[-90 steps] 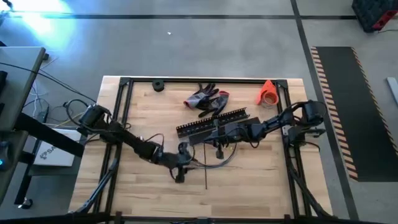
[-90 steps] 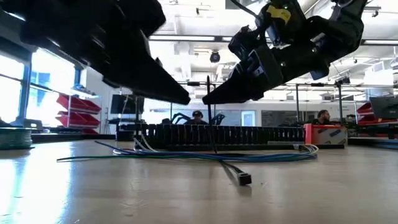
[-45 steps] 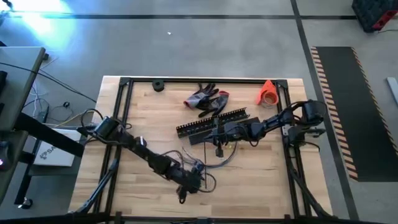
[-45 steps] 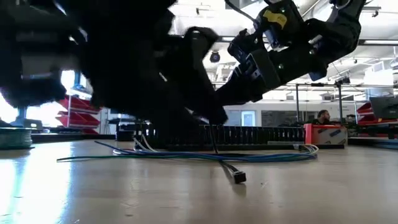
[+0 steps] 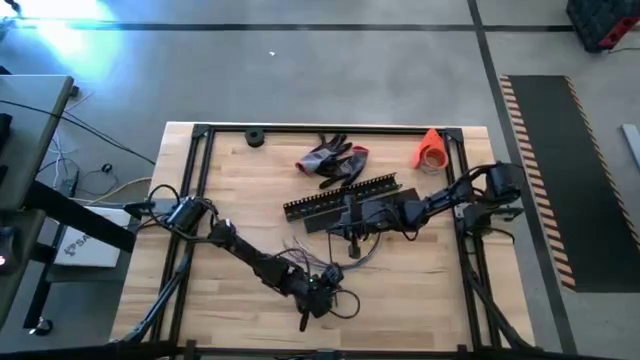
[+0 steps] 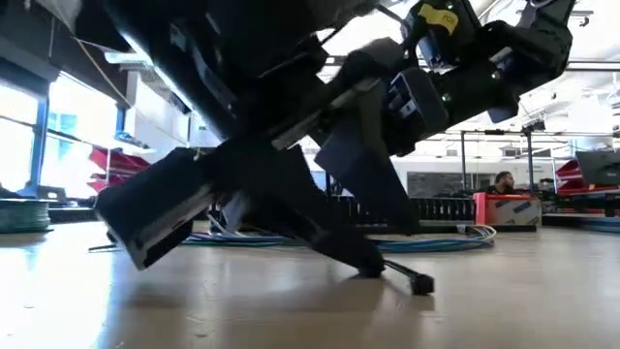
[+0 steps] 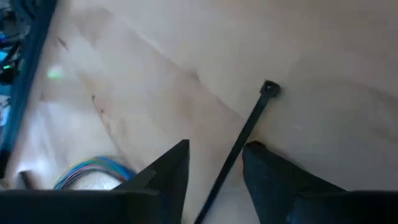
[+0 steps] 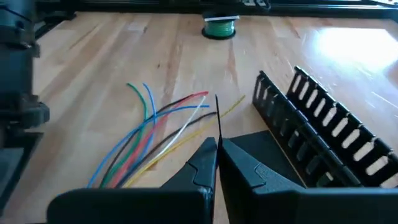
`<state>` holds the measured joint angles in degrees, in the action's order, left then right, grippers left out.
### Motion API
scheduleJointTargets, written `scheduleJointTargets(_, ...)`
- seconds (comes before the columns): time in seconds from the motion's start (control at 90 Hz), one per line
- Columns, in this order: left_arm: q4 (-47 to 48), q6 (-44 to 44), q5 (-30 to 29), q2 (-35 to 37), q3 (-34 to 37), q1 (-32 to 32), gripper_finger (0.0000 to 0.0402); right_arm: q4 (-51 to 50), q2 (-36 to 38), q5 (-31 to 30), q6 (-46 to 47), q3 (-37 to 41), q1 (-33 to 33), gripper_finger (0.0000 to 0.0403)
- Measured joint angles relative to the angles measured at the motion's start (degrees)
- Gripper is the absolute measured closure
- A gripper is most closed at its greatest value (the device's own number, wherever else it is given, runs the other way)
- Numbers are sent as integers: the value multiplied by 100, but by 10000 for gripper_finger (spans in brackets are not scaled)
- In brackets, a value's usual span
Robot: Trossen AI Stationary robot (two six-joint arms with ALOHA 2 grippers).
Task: Ziptie cables
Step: Wrap the cables using a black zip tie
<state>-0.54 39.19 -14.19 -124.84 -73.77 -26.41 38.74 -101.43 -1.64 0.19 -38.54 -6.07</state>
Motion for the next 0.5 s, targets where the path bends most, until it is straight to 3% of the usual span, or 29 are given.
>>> scheduleJointTargets(0.233, -136, -205, 1183, -139, -9, 266, 354, 3, 0, -159, 2, 0, -111, 403)
scheduleJointTargets(0.5, -495, -506, 2173, -314, -12, 456, 353, 107, 0, -161, 2, 0, -111, 403)
